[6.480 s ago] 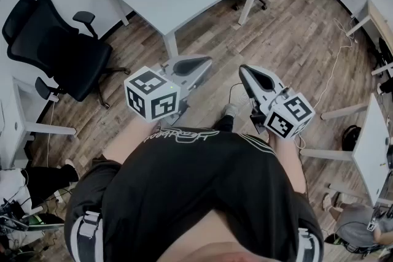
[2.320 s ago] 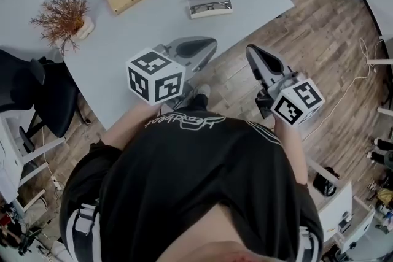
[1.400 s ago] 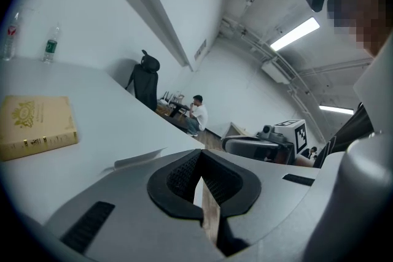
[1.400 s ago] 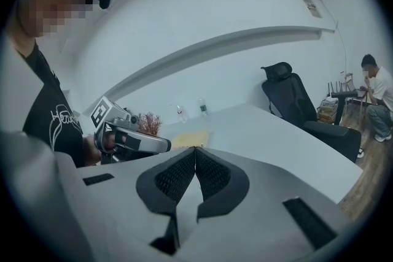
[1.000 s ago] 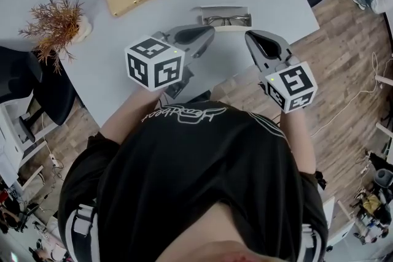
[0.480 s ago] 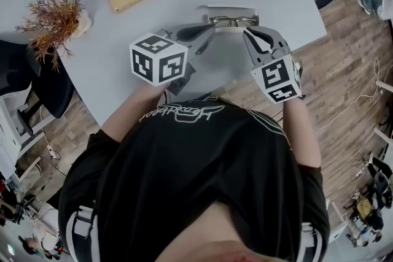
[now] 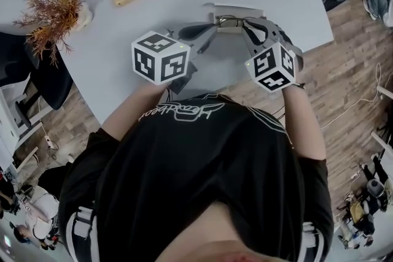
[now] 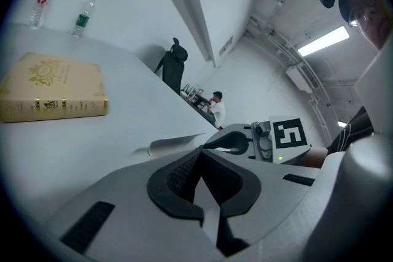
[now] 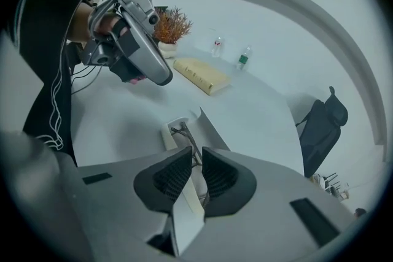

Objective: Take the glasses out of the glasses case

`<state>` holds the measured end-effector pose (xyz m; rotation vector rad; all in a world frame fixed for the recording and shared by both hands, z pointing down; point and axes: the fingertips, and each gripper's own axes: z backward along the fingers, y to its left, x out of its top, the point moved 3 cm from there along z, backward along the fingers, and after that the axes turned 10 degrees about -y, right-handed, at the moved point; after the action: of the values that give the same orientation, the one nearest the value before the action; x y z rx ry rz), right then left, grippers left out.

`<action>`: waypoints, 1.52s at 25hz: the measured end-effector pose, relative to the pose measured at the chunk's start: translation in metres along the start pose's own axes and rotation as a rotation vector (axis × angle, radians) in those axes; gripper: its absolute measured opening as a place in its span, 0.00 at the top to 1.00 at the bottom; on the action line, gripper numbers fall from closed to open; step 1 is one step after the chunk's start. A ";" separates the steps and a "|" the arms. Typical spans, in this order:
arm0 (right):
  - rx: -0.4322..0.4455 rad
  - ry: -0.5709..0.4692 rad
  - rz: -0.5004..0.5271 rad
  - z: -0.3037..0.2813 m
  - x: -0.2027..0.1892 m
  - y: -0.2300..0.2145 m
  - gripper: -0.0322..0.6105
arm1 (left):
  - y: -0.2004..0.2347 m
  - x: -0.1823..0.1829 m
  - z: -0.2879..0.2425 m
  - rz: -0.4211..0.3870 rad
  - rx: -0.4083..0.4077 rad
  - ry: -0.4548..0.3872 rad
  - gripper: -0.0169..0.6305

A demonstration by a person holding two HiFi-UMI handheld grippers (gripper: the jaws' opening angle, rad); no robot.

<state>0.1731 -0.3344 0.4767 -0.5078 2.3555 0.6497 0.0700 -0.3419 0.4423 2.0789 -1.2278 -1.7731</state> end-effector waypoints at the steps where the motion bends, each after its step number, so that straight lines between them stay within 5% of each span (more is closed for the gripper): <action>1: 0.008 0.011 0.005 -0.004 -0.001 0.000 0.92 | 0.001 0.000 0.000 0.003 0.001 -0.002 0.96; 4: 0.039 0.047 0.037 -0.015 -0.005 0.003 0.83 | 0.004 0.001 0.000 0.010 0.005 -0.006 0.96; 23: 0.120 0.186 0.325 -0.048 -0.020 0.000 0.84 | 0.015 -0.001 -0.006 0.026 0.025 -0.013 0.96; 38: 0.180 0.245 0.387 -0.052 -0.027 0.002 0.90 | 0.018 0.003 -0.006 0.032 0.032 -0.026 0.96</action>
<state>0.1668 -0.3571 0.5305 -0.0486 2.7449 0.5599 0.0664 -0.3578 0.4528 2.0474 -1.2971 -1.7832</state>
